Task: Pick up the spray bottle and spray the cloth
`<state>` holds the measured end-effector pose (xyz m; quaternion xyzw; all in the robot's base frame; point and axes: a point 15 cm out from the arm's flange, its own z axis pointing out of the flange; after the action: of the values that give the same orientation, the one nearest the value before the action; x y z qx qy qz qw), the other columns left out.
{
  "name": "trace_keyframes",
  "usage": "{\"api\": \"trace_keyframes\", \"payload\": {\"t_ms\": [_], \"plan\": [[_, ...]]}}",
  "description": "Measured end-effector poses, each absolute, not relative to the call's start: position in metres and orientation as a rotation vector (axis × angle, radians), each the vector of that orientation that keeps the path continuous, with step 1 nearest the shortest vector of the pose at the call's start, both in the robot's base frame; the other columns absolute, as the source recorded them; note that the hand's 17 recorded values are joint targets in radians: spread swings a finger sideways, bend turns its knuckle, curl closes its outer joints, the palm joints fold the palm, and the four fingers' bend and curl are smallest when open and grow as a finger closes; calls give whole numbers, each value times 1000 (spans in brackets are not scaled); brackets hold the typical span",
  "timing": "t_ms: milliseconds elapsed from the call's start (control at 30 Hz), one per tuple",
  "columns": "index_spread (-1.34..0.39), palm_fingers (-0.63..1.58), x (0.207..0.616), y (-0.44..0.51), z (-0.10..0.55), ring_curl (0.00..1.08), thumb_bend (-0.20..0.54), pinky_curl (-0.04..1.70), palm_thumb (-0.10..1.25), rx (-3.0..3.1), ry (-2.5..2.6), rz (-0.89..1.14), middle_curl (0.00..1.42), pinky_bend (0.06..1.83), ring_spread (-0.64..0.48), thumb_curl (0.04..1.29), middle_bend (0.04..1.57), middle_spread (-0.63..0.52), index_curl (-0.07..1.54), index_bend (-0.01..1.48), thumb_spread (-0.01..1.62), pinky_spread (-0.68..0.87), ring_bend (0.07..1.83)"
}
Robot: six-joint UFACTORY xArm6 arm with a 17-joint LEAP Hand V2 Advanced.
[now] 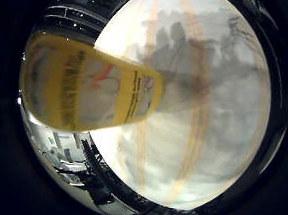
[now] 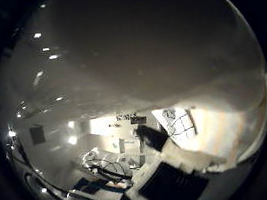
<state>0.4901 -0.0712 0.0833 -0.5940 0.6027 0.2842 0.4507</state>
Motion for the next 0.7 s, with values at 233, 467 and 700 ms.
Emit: {"api": "trace_keyframes", "payload": {"t_ms": [233,467,700], "plan": [[-345,1344,510,-30,103,541,-4,543,852,-1354,1406,749,640,1017,-222,376,982,-148,525,696,856,-312,1095],[-249,1173,509,19,148,663,-5,783,1079,-1288,1262,890,717,1277,-202,512,1302,-110,753,1084,862,-216,1363],[-215,1121,511,39,200,697,-13,999,1129,-1358,1210,869,692,1255,-194,632,1383,-82,802,1146,864,-162,1427]]}}
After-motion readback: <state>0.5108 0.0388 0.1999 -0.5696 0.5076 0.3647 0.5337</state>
